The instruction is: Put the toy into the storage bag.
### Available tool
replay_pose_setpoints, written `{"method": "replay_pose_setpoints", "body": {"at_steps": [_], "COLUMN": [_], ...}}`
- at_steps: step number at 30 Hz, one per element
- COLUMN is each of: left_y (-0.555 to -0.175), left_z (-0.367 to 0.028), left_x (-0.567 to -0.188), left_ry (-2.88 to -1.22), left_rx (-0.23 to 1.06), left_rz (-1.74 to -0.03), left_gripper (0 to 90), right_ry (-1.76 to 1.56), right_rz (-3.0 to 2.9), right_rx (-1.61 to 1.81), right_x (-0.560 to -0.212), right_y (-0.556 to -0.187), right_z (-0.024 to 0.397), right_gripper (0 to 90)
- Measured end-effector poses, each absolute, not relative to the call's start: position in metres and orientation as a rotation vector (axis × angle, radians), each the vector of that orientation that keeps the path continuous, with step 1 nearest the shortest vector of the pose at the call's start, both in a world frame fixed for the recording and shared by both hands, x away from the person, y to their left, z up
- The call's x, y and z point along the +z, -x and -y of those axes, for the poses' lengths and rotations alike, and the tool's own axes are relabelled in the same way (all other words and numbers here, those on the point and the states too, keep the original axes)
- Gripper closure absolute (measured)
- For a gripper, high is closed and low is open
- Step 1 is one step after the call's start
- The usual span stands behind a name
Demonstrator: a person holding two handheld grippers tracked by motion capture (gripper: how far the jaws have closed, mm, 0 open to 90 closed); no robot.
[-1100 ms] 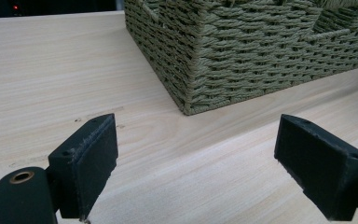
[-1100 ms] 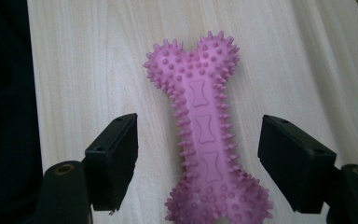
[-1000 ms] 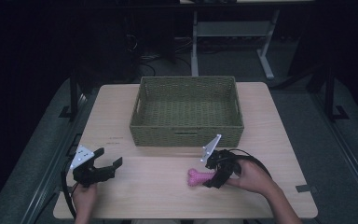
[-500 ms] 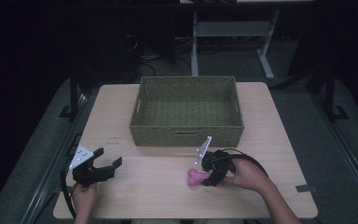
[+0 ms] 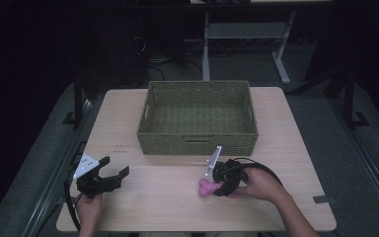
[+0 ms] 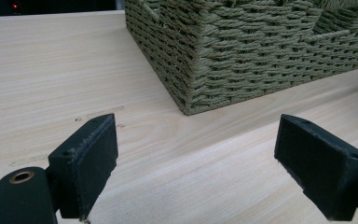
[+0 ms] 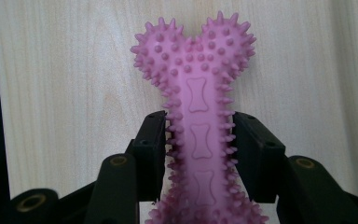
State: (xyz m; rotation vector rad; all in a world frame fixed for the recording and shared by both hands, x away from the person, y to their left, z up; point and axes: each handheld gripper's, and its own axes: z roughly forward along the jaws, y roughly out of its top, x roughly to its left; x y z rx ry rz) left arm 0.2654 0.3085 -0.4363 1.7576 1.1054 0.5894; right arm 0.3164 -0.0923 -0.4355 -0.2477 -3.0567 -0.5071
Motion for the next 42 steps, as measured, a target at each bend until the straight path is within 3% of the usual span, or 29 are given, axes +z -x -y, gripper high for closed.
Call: {"method": "replay_pose_setpoints", "body": {"at_steps": [13, 42], "left_y": [-0.265, -0.265], "left_z": [-0.309, -0.310], "left_x": [-0.436, -0.435], "left_ry": [-1.746, -1.737], "left_rx": [0.589, 0.594], "left_rz": [-1.111, -1.109], "left_gripper": [12.8, 12.8], "right_ry": [0.247, 0.259], "right_rz": [3.021, 3.000], "right_rx": [-0.529, -0.652], "right_x": [-0.433, -0.381], "right_y": [-0.323, -0.341], "right_z": [0.094, 0.100], "right_gripper": [58.4, 58.5]}}
